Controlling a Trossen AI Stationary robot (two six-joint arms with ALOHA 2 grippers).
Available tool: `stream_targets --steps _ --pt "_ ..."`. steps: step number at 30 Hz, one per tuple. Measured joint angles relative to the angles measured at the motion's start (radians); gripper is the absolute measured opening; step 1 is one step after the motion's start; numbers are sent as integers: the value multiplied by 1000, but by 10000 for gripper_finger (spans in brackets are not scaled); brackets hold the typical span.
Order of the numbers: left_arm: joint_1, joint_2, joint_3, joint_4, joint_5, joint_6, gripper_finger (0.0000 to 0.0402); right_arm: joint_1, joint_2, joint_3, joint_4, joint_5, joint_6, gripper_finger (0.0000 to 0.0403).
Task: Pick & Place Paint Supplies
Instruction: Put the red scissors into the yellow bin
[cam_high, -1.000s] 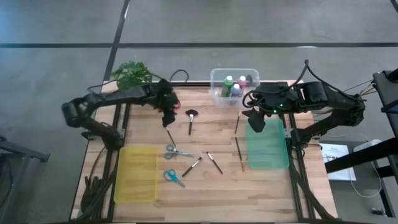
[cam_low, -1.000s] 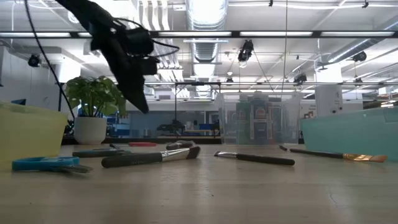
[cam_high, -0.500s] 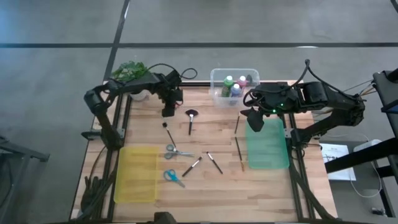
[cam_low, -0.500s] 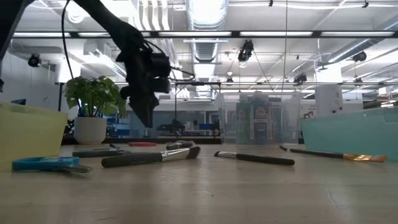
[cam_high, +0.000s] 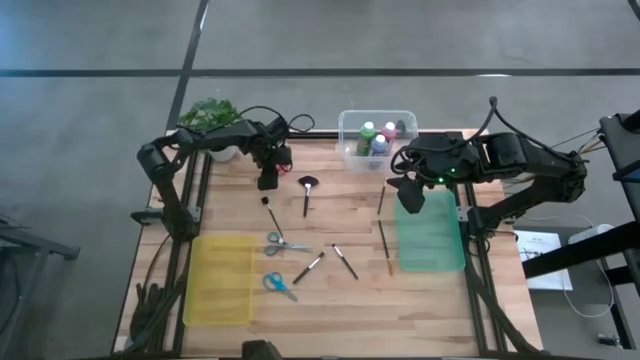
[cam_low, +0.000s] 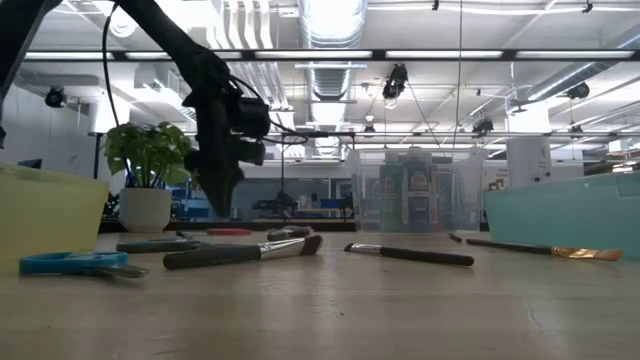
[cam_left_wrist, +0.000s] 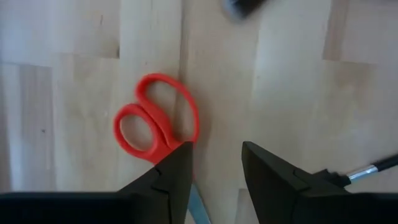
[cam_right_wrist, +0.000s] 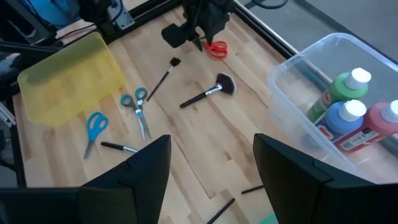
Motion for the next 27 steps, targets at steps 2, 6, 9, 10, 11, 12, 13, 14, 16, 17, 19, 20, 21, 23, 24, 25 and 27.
stream_targets --steps 2,6,9,10,11,12,13,14,16,17,19,20,21,23,24,25,27 --pt "0 0 -5 3 -4 15 143 0 0 0 0 9 -2 228" --pt "0 26 -5 1 -23 18 142 0 0 0 0 15 -2 228" --pt "-6 51 5 6 -29 28 142 0 0 -2 0 15 -2 228" --pt "-10 59 10 14 -30 30 142 0 0 -2 0 15 -1 228" --pt "-13 69 17 17 -32 30 142 0 0 -3 0 15 0 228" --pt "-14 78 26 21 -34 30 142 0 0 -4 -2 15 0 228" --pt "-14 90 33 19 -34 30 142 0 0 -4 -1 15 0 228" --pt "-14 100 41 16 -40 30 142 0 0 -4 -1 15 1 228" --pt "-12 120 57 14 -45 30 142 0 0 -7 -1 15 1 228" --pt "-12 127 63 14 -47 30 142 0 0 -9 -1 15 1 228" --pt "-13 146 72 11 -55 32 142 0 0 -14 -1 16 4 228" --pt "-13 151 74 9 -58 30 142 0 0 -17 -1 16 7 228" --pt "-13 157 75 9 -58 31 142 0 0 -20 -2 15 13 228" --pt "-15 167 76 8 -53 33 142 0 0 -28 -2 16 23 228" --pt "-16 171 77 6 -55 33 141 0 0 -33 -2 15 27 228" --pt "-16 174 77 6 -57 32 140 0 0 -38 -2 15 33 228" --pt "-16 181 77 6 -56 22 130 0 0 -47 -2 15 44 228"
